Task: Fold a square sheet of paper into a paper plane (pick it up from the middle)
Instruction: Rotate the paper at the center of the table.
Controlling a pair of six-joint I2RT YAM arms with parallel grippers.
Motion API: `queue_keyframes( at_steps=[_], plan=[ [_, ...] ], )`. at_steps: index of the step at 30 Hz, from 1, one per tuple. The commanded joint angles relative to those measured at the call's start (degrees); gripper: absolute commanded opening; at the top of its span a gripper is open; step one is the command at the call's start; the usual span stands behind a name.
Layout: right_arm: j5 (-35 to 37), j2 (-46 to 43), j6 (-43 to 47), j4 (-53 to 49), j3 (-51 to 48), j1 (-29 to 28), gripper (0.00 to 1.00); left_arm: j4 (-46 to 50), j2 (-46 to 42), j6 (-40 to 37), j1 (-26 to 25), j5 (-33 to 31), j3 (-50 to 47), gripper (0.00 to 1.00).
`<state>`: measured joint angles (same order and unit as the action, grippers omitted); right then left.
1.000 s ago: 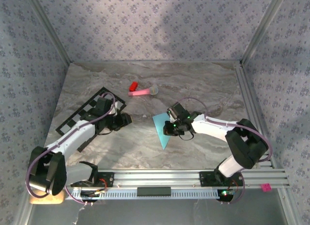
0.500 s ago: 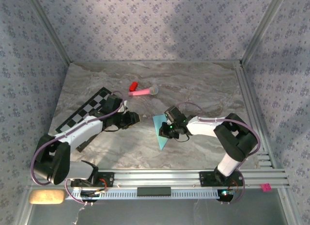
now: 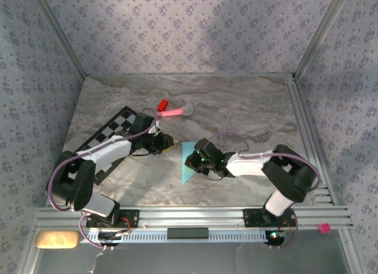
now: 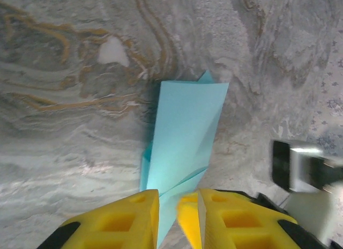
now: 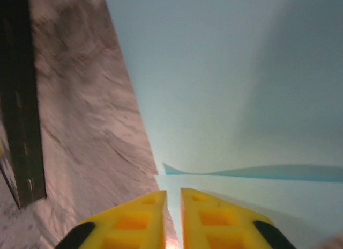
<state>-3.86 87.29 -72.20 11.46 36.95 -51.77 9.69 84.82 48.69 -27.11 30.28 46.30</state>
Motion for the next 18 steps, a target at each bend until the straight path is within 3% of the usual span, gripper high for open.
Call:
queue_keyframes(
  at_steps=[1, 7, 9, 11, 18],
  plan=[
    [14.35, -10.81, 4.68, -7.97, -2.75, 0.31, 0.21, -1.72, 2.51, -0.15, -0.87, 2.50, 3.04, 0.26],
    [14.14, -22.46, 13.63, -12.64, -7.55, 7.41, 0.34, -1.70, 8.72, -0.57, -3.13, 3.29, 6.84, 0.23],
    [10.57, -24.35, 14.18, -12.28, -9.76, 10.72, 0.35, -1.56, 10.70, -0.74, -4.04, 3.42, 8.13, 0.22],
    [5.45, -25.06, 14.50, -14.13, -10.80, 14.29, 0.43, -1.52, 12.62, -0.69, -4.78, 3.38, 9.22, 0.22],
    [-2.36, -23.87, 17.82, -11.14, -11.83, 17.30, 0.44, -0.90, 17.97, -1.00, -5.79, 3.28, 11.82, 0.19]
  ],
)
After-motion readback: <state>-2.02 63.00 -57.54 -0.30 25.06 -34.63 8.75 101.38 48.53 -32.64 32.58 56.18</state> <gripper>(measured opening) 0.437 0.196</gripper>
